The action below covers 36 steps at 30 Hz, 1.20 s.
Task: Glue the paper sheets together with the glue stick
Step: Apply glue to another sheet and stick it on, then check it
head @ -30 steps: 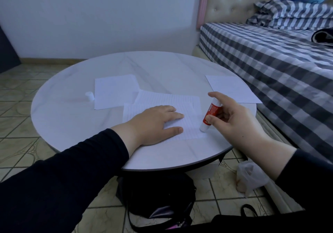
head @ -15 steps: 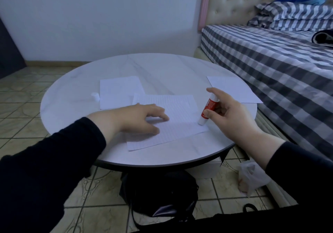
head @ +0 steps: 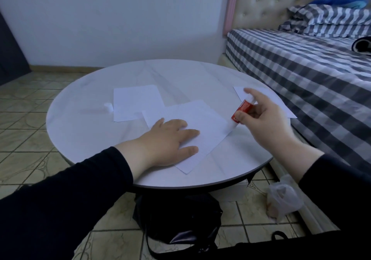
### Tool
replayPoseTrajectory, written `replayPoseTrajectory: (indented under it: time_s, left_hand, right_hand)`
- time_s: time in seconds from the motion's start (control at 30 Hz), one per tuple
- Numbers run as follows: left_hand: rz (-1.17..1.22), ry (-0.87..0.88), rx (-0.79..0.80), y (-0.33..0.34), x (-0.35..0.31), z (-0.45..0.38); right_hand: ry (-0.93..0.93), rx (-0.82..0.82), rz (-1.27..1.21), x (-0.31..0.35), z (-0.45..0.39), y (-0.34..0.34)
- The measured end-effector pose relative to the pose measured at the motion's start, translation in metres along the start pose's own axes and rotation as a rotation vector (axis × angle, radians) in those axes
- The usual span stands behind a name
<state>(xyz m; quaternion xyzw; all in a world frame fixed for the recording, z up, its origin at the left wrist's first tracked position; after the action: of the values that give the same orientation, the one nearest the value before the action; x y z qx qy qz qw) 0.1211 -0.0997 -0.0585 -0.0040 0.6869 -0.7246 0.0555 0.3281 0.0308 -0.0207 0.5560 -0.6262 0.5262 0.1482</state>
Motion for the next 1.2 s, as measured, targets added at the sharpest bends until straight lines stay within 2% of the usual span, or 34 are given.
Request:
replayPoseTrajectory:
  time_s: [0.1, 0.3, 0.47, 0.63, 0.87, 0.93, 1.03, 1.2]
  left_hand:
    - [0.113, 0.046, -0.005, 0.006, -0.005, -0.003]
    - [0.162, 0.049, 0.015, 0.006, -0.005, -0.003]
    - [0.17, 0.069, 0.019, 0.005, 0.002, -0.005]
    - [0.136, 0.076, 0.026, 0.005, 0.003, -0.007]
    - [0.168, 0.085, 0.005, 0.009, 0.005, -0.006]
    - [0.174, 0.089, -0.002, 0.01, 0.005, -0.006]
    - [0.182, 0.096, -0.007, 0.01, 0.005, -0.006]
    - [0.214, 0.076, -0.084, 0.006, 0.004, -0.002]
  right_hand:
    - [-0.012, 0.061, 0.046, -0.013, 0.0, 0.017]
    - [-0.008, 0.067, 0.115, -0.018, -0.009, 0.018]
    - [-0.025, -0.038, 0.069, -0.005, -0.006, 0.011]
    - [-0.077, 0.107, 0.128, 0.004, 0.009, 0.027]
    - [-0.028, 0.046, 0.116, 0.006, 0.008, 0.02]
    - [-0.052, 0.067, 0.078, 0.012, 0.013, 0.023]
    - [-0.102, 0.132, 0.147, 0.015, 0.02, 0.031]
    - [-0.077, 0.085, 0.164, 0.014, 0.02, 0.023]
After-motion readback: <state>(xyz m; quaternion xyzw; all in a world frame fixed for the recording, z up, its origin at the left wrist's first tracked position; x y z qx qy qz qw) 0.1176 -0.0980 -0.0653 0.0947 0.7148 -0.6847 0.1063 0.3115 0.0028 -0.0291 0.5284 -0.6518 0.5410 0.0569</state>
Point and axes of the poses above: each hand's wrist, its own z-axis away from the middle knuckle, its own y-axis out of the palm, x = y × z, the point moved 2 cm from there along -z, towards the middle knuckle, and after that the axes turned 1 degree about -y, right-handed, at the moved point
